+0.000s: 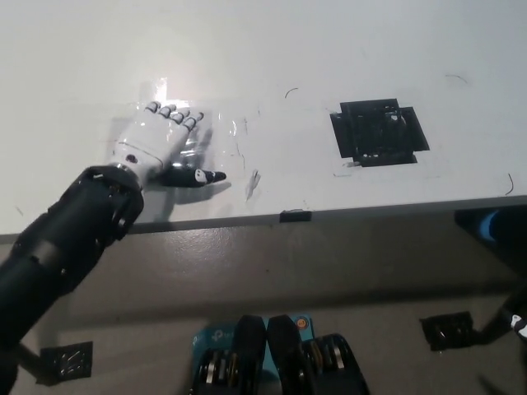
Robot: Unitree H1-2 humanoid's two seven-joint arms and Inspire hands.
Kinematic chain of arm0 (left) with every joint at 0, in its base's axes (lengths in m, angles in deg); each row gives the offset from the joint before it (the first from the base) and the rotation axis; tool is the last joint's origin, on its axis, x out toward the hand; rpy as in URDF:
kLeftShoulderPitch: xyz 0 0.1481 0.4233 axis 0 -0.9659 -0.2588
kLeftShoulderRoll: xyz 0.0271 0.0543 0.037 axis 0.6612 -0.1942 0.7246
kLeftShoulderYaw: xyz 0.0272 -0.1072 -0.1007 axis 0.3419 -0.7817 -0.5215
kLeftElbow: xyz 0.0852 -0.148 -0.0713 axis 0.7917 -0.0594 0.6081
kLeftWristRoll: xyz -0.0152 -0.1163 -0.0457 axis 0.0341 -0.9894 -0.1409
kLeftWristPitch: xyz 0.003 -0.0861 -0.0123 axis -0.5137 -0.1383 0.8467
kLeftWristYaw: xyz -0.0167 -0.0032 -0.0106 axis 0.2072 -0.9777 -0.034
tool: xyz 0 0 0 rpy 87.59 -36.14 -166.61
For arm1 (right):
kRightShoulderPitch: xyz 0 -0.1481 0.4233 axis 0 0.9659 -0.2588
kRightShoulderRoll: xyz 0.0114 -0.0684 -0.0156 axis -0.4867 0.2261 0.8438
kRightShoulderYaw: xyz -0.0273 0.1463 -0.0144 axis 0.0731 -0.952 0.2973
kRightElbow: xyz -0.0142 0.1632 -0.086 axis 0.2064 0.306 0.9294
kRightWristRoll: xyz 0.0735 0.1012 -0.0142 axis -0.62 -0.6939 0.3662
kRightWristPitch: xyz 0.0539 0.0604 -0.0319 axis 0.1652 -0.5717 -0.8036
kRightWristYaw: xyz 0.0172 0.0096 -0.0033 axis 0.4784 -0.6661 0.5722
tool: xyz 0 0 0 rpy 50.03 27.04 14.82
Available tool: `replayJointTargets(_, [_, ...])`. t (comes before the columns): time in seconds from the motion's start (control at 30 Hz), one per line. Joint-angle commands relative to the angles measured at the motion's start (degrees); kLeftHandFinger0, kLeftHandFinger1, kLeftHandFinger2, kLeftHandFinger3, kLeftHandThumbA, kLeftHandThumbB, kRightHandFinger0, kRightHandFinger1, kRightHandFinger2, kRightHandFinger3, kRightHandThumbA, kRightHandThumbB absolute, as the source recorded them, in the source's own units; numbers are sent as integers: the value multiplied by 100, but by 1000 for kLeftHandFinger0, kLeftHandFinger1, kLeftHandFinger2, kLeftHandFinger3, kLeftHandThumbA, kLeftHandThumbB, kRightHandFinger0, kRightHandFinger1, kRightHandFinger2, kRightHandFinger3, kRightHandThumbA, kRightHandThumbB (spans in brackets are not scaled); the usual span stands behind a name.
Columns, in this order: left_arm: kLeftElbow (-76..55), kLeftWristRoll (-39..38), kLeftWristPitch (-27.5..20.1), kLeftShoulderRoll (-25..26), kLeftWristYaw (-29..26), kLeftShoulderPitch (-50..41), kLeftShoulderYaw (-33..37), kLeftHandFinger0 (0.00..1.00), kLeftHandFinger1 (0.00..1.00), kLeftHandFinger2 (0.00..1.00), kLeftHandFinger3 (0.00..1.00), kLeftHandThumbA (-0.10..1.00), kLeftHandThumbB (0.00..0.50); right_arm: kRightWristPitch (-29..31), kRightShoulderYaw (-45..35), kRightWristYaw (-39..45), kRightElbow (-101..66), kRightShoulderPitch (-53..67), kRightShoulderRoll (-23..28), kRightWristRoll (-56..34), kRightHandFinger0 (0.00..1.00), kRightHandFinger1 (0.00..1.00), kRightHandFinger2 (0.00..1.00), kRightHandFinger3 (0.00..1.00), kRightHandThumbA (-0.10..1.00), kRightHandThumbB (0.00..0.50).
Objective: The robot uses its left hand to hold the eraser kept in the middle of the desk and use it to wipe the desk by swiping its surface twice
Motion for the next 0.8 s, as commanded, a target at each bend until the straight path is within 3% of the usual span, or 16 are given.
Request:
replayJointTargets(0.0, [104,-66,-251,-71,-392,85,-323,1000,1000,1000,1000,1000,381,89,-30,-47,-131,-142,72,-23,1000,1000,1000,1000,1000,452])
replayJointTargets(0.13, [185,-67,-364,-147,-510,-32,-484,1000,1000,1000,1000,1000,388,29,-83,-115,-167,-98,4,-65,1000,1000,1000,1000,1000,460])
replayJointTargets(0.2, [108,-63,-333,-127,-448,-128,-561,1000,1000,1000,1000,1000,374,86,-81,-71,-174,-66,16,-97,1000,1000,1000,1000,1000,432])
replayJointTargets(0.3, [25,-71,-310,-110,-320,-157,-679,1000,1000,1000,1000,1000,406,95,-117,-67,-182,-57,22,-151,1000,1000,1000,1000,1000,401])
replayJointTargets(0.47, [159,-56,-353,-175,-600,-220,-817,1000,1000,1000,1000,1000,384,84,-142,-129,-221,-103,3,-104,1000,1000,1000,1000,1000,455])
replayJointTargets(0.57, [128,-254,-225,-342,-273,-393,-1003,1000,1000,1000,1000,1000,371,148,-139,-110,-208,-114,25,-107,1000,1000,1000,1000,1000,442])
replayJointTargets(0.67, [178,-356,-227,-461,-152,-521,-1144,1000,1000,1000,1000,1000,391,266,-146,-102,-155,-118,23,-123,1000,1000,1000,1000,1000,431])
replayJointTargets(0.73, [480,-601,-195,-675,-101,-682,-1369,1000,1000,1000,1000,1000,401,254,-164,-150,-147,-118,6,-101,1000,1000,1000,1000,1000,456])
replayJointTargets(0.77, [749,-713,-256,-807,-223,-745,-1492,1000,1000,1000,1000,1000,383,280,-178,-127,-149,-110,26,-134,1000,1000,1000,1000,1000,456])
